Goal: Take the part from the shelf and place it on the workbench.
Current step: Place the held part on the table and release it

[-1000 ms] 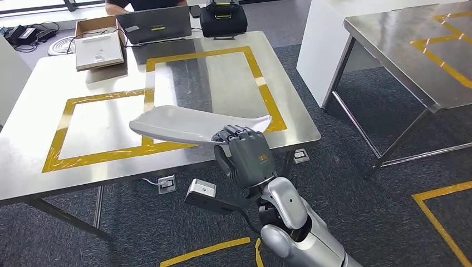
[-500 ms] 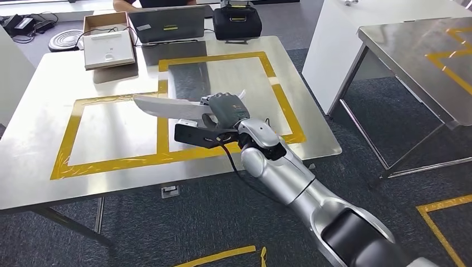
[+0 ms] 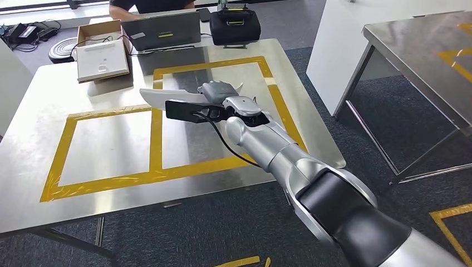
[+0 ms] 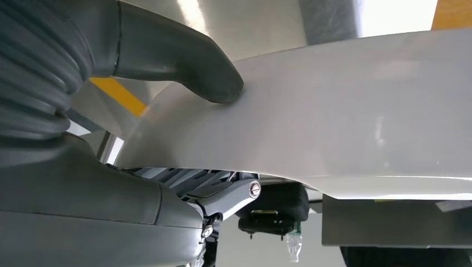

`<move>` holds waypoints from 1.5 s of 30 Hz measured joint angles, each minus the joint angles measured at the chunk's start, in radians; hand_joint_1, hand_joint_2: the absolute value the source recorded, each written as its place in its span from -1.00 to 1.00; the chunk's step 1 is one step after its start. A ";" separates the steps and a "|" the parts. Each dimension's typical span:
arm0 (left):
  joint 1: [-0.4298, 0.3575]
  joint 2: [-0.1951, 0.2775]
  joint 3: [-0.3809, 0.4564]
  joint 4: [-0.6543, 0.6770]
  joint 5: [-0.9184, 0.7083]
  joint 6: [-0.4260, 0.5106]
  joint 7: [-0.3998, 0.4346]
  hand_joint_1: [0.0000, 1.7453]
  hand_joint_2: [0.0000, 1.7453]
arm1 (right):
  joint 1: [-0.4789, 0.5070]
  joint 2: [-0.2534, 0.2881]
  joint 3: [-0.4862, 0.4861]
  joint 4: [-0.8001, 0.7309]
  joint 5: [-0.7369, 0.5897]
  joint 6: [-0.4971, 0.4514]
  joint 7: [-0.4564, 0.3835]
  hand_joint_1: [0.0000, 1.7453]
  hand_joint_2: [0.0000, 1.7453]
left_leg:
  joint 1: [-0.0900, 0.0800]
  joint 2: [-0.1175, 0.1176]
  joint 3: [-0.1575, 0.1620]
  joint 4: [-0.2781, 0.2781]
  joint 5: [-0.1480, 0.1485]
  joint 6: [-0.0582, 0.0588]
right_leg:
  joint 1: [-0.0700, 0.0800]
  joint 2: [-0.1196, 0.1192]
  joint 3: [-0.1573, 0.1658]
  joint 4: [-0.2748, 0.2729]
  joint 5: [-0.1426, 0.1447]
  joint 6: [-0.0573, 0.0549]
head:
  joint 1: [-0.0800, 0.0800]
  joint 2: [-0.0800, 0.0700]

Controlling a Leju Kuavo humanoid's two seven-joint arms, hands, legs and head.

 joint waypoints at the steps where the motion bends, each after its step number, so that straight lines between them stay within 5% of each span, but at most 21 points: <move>1: 0.000 0.001 -0.003 0.000 0.000 0.000 -0.002 -1.00 1.00 | -0.001 0.008 0.000 0.009 0.000 0.002 -0.005 1.00 1.00 | 0.002 0.000 -0.011 -0.011 0.017 -0.004 | -0.002 0.001 0.006 0.002 -0.007 0.002 | 0.000 0.000; 4: -0.004 0.003 -0.007 0.000 0.000 -0.001 -0.011 -1.00 1.00 | -0.011 0.034 0.000 0.028 0.003 0.004 -0.020 1.00 1.00 | 0.008 0.003 0.024 -0.179 0.141 -0.010 | -0.008 0.005 0.021 0.016 -0.031 0.017 | -0.001 0.000; 6: -0.011 0.003 -0.010 0.001 -0.002 -0.001 -0.015 -1.00 1.00 | -0.019 0.055 0.001 0.039 0.006 0.005 -0.030 1.00 1.00 | 0.006 0.004 0.044 -0.245 0.169 0.005 | -0.007 0.006 0.020 0.024 -0.043 0.029 | -0.003 0.000; 8: -0.014 0.002 -0.014 0.001 -0.007 -0.001 -0.017 -1.00 1.00 | -0.021 0.075 0.002 0.046 0.007 0.006 -0.044 1.00 1.00 | 0.005 0.004 0.048 -0.248 0.167 0.021 | -0.003 0.007 0.020 0.023 -0.048 0.035 | -0.004 0.000; 12: -0.019 0.001 -0.021 0.001 -0.023 0.001 -0.002 -1.00 1.00 | -0.020 0.104 0.009 0.048 0.002 0.004 -0.075 1.00 1.00 | 0.007 -0.003 0.051 -0.253 0.173 0.025 | 0.002 0.007 0.029 0.013 -0.048 0.007 | 0.000 0.000; 16: -0.021 0.000 -0.035 0.001 -0.043 0.001 0.015 -1.00 1.00 | -0.013 0.135 0.029 0.040 -0.016 0.003 -0.100 1.00 1.00 | 0.006 -0.004 0.053 -0.253 0.167 0.033 | 0.003 0.006 0.037 0.004 -0.049 0.003 | 0.002 0.000; 19: -0.023 0.000 -0.044 0.001 -0.052 -0.005 0.013 -1.00 1.00 | 0.007 0.150 0.065 0.001 -0.065 0.008 -0.105 1.00 1.00 | 0.005 -0.004 0.055 -0.253 0.164 0.037 | 0.002 0.005 0.039 0.000 -0.050 0.010 | 0.003 0.000; 23: -0.028 0.000 -0.052 0.001 -0.054 -0.012 0.000 -1.00 1.00 | 0.028 0.164 0.143 -0.060 -0.150 0.026 -0.093 1.00 1.00 | 0.003 -0.003 0.055 -0.253 0.164 0.038 | -0.001 0.005 0.040 -0.002 -0.050 0.039 | 0.003 0.000; 25: -0.030 0.000 -0.055 0.001 -0.056 -0.013 -0.004 -1.00 1.00 | 0.033 0.168 0.188 -0.089 -0.194 0.033 -0.081 1.00 1.00 | 0.003 -0.002 0.056 -0.253 0.164 0.038 | -0.001 0.005 0.040 -0.002 -0.050 0.044 | 0.003 0.000; 38: -0.035 -0.004 -0.064 0.001 -0.058 -0.009 -0.011 -1.00 1.00 | 0.006 0.177 0.514 -0.254 -0.488 0.017 0.009 1.00 1.00 | 0.006 -0.001 0.063 -0.261 0.167 0.029 | 0.001 0.006 0.041 0.000 -0.052 0.042 | 0.003 0.000; 45: -0.034 -0.005 -0.064 0.001 -0.058 -0.006 0.015 -1.00 1.00 | -0.006 0.176 0.574 -0.256 -0.528 -0.010 0.015 1.00 1.00 | 0.006 -0.001 0.065 -0.262 0.167 0.028 | 0.001 0.006 0.042 0.000 -0.052 0.041 | 0.003 0.000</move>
